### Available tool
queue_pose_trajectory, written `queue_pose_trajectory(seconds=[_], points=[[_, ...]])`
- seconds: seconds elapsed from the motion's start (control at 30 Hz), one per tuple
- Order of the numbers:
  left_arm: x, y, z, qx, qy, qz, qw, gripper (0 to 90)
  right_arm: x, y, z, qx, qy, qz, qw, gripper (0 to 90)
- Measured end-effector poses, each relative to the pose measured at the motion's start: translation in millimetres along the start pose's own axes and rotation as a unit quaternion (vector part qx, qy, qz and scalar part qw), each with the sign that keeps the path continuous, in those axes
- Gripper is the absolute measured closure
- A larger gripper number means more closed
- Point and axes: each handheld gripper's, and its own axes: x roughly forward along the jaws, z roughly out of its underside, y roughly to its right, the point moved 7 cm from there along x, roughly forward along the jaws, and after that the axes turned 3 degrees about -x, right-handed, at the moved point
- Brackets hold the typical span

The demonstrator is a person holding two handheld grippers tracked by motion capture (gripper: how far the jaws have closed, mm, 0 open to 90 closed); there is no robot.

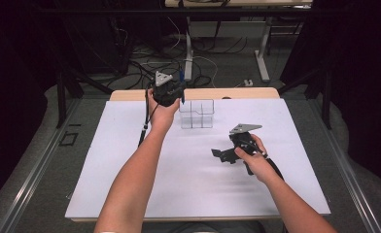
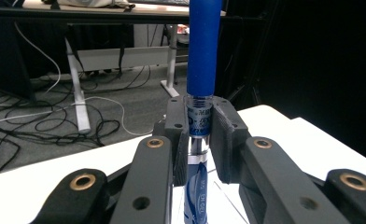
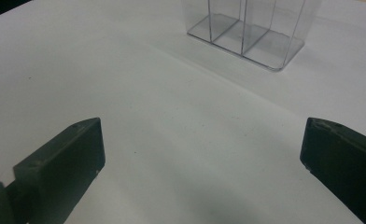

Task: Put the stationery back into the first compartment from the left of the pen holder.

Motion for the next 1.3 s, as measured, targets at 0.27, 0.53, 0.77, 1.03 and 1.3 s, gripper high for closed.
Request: queue_pose_trajectory(seconds=[0.27,0.53,0.77,1.03,1.3], points=[[5.7,1.0,8.5,-0.002,0.001,-0.008,1.0,78.7,0.1,1.5,0.5,0.0,0.001,0.002,1.0,0.0],[11.3,2.3,19.4,0.002,-0.01,-0.01,0.9999,78.6,-0.1,-0.2,0.3,0.0,0.002,-0.002,1.0,0.0],[15.1,-0.3,29.9,0.005,-0.024,-0.016,0.9996,78.6,-0.4,-0.7,0.5,0.003,0.001,-0.006,1.0,0.0],[18.0,0.1,36.0,0.005,-0.033,-0.019,0.9992,78.2,0.6,-2.3,1.0,-0.001,0.001,-0.01,0.9999,0.0],[16.5,-0.5,37.9,0.004,-0.048,-0.013,0.9987,67.7,0.8,-2.4,1.3,-0.004,-0.001,-0.012,0.9999,0.0]])
